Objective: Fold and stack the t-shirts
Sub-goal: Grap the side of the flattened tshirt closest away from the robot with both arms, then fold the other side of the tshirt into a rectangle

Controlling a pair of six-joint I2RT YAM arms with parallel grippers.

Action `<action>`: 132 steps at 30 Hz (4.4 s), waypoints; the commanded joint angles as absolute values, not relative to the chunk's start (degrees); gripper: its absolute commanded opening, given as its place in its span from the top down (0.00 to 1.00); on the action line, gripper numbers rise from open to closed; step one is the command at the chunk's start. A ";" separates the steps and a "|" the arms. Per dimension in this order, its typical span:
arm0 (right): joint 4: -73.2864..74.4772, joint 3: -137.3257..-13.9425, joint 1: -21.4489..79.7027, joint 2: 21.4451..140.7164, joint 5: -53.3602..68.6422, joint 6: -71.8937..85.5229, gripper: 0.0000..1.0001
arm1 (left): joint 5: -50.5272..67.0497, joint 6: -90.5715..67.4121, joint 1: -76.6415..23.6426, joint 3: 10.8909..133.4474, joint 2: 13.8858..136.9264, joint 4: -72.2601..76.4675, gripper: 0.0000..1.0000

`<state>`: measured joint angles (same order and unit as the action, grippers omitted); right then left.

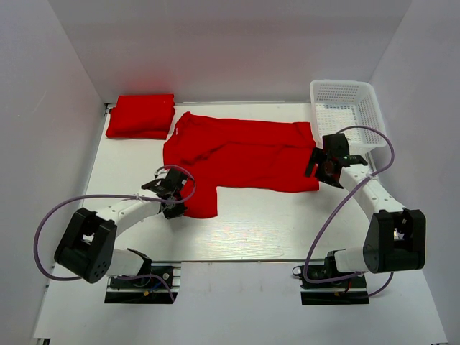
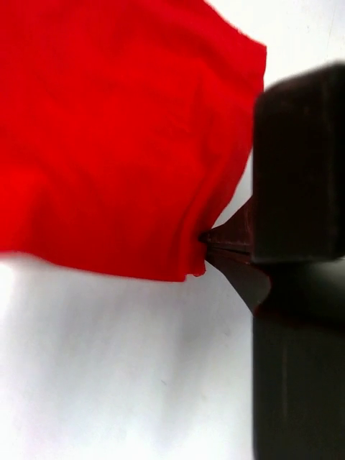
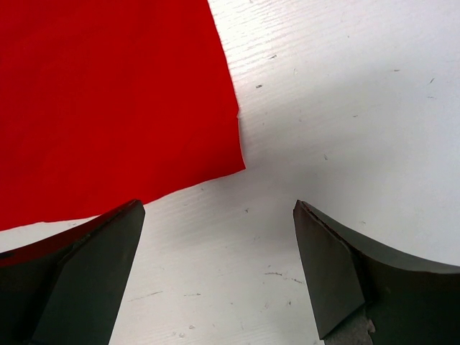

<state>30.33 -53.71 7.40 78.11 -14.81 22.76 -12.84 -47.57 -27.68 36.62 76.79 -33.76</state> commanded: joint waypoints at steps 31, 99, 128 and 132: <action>17.32 -46.76 7.21 87.45 -12.39 33.66 0.37 | -3.78 -34.54 -27.42 39.37 62.23 -34.80 1.00; 30.15 -69.78 7.47 89.38 -25.75 23.38 1.00 | -2.12 -20.32 -17.50 94.93 103.10 -21.22 1.00; 31.82 -79.99 7.73 99.85 -17.32 18.73 0.26 | 8.09 -16.96 -13.10 119.19 129.03 -26.54 0.00; 31.46 -77.79 7.91 96.68 -12.49 17.14 0.10 | 9.32 -15.47 -13.10 114.89 125.60 -27.07 0.00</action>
<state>32.84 -78.76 7.73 100.64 -16.86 19.16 7.07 -16.67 -12.97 116.92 132.03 -26.63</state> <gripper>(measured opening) 0.900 0.995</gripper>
